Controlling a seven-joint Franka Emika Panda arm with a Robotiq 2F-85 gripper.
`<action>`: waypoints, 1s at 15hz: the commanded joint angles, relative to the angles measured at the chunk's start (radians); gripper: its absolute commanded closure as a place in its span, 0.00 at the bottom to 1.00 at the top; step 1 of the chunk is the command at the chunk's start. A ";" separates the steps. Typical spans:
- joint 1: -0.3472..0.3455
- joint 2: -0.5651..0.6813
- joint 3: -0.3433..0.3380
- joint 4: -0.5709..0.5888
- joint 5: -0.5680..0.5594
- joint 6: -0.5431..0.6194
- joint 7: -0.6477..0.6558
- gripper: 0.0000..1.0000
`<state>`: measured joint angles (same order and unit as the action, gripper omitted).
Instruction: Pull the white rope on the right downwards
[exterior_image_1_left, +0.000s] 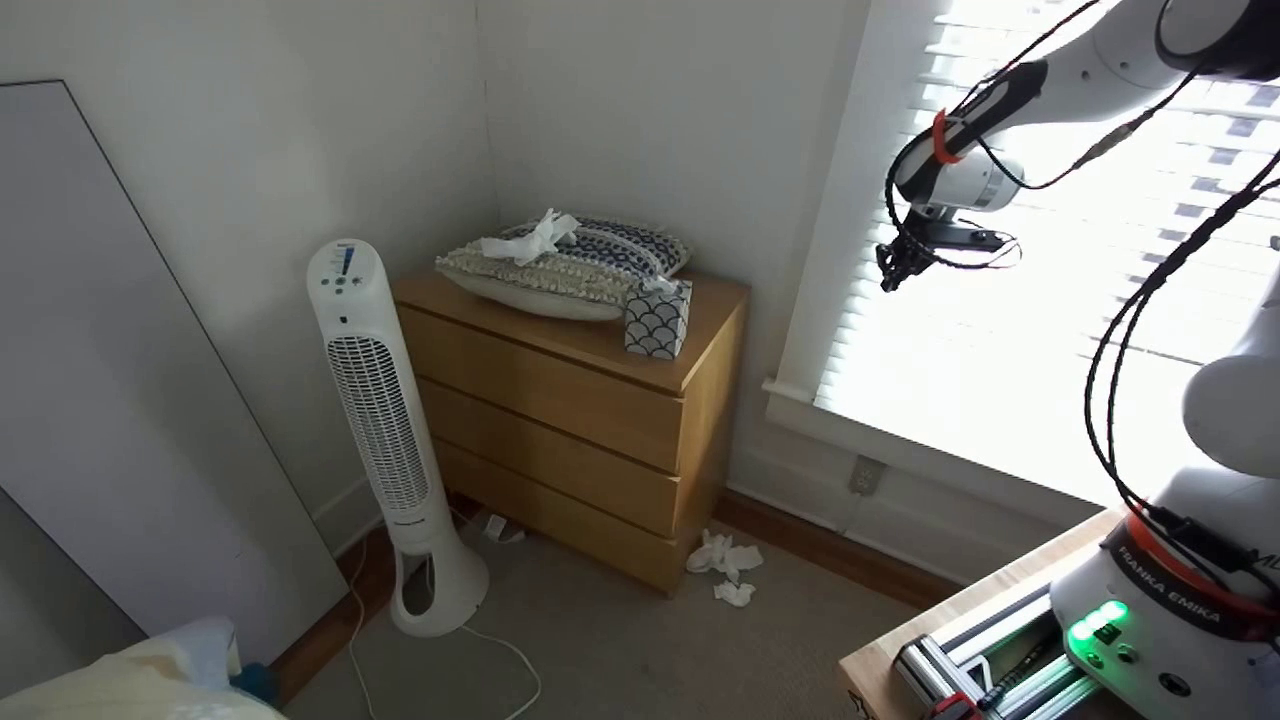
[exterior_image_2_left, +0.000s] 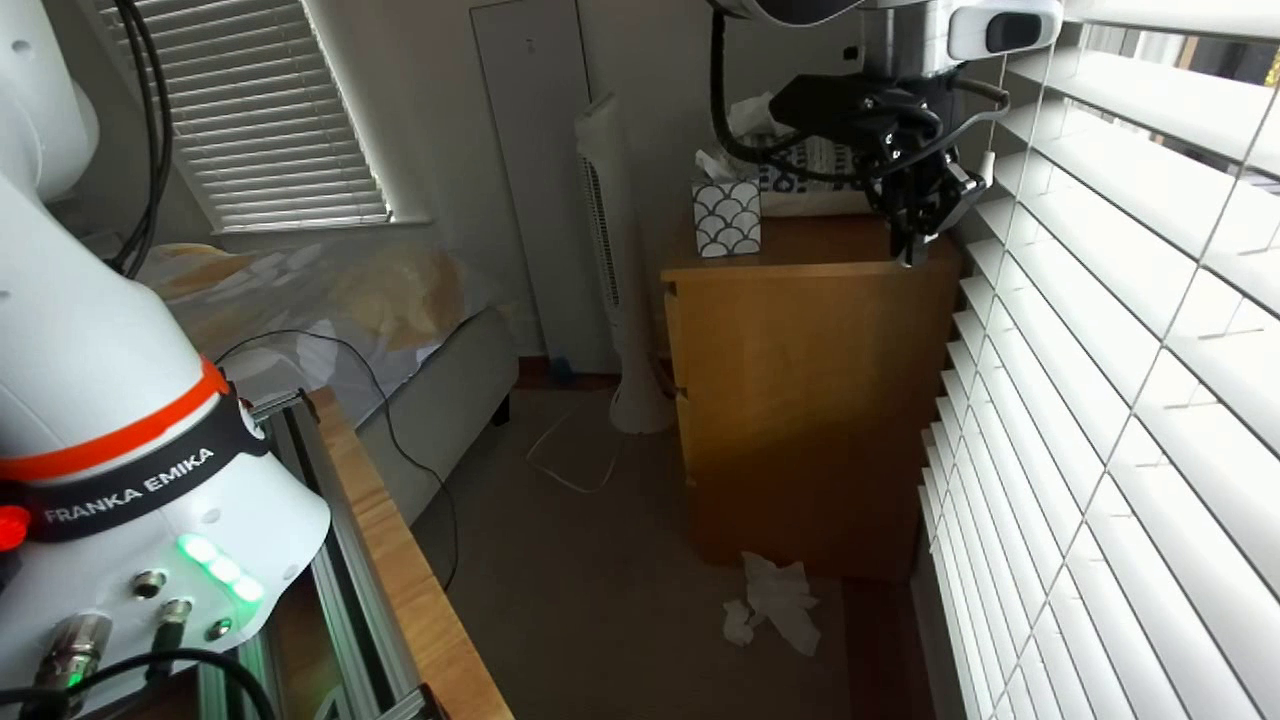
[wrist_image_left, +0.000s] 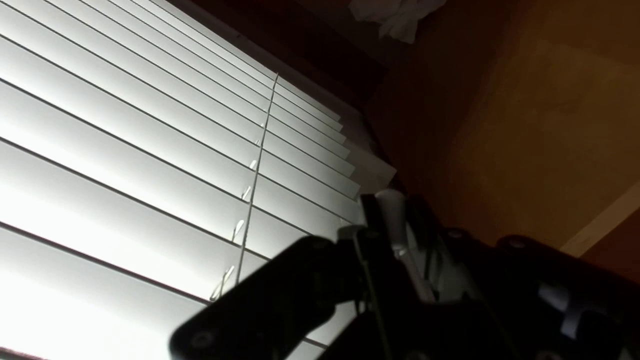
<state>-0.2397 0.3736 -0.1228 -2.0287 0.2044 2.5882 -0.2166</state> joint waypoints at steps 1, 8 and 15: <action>0.003 0.016 -0.001 -0.009 -0.027 0.018 0.042 0.95; -0.013 0.053 0.003 -0.001 -0.015 0.011 0.045 0.95; -0.001 0.028 -0.004 -0.002 -0.034 0.011 0.058 0.95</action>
<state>-0.2471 0.4059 -0.1243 -2.0236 0.2038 2.5895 -0.1950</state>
